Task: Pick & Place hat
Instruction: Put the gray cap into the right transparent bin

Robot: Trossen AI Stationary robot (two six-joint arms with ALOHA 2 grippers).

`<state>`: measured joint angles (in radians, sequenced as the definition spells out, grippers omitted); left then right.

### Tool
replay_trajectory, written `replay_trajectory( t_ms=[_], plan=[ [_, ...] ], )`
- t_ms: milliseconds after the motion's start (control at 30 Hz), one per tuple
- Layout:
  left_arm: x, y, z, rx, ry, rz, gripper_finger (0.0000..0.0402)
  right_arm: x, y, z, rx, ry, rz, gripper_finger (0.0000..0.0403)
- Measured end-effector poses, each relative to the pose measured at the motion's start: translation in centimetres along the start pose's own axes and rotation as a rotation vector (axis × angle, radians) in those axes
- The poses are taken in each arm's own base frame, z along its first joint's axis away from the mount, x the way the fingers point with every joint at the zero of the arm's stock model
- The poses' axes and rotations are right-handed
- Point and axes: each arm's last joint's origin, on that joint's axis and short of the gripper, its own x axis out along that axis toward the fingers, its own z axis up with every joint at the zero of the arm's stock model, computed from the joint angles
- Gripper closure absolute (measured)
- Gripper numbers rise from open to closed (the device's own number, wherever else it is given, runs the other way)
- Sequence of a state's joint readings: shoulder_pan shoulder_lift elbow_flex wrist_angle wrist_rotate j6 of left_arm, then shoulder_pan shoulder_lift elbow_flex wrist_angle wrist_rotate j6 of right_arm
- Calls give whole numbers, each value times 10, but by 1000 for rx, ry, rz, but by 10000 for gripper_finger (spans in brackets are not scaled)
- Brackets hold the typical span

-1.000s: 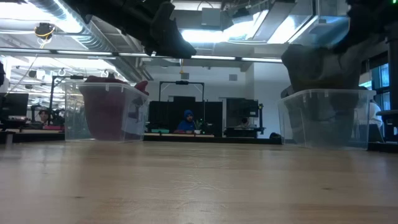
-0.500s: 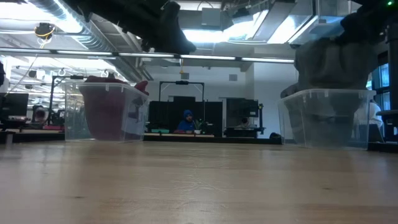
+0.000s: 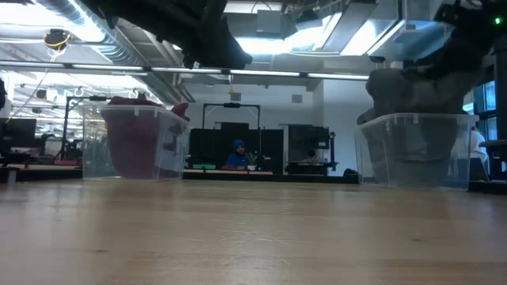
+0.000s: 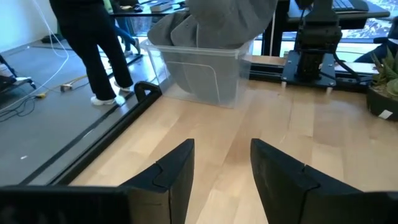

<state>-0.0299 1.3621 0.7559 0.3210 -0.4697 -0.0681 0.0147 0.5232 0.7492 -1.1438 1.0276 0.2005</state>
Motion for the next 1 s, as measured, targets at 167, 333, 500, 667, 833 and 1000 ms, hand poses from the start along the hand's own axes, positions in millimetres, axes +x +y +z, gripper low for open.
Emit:
replay_trajectory(
  t_ms=[167,333,500,667,833,1000],
  plan=[
    [0,0,0,1,2,6,253,4,8,-4,-176,10,35,387],
    [1,2,0,2,2,14,249,-5,-7,9,-55,-15,53,396],
    [3,7,0,-3,4,35,252,-2,-13,7,-66,33,-57,395],
    [5,11,0,-8,5,48,252,12,-1,-7,-115,107,-148,394],
    [5,13,0,-9,6,54,249,23,10,-8,-139,87,-168,394],
    [7,16,1,-12,6,65,253,32,21,-10,-222,115,-82,393]
  ],
)
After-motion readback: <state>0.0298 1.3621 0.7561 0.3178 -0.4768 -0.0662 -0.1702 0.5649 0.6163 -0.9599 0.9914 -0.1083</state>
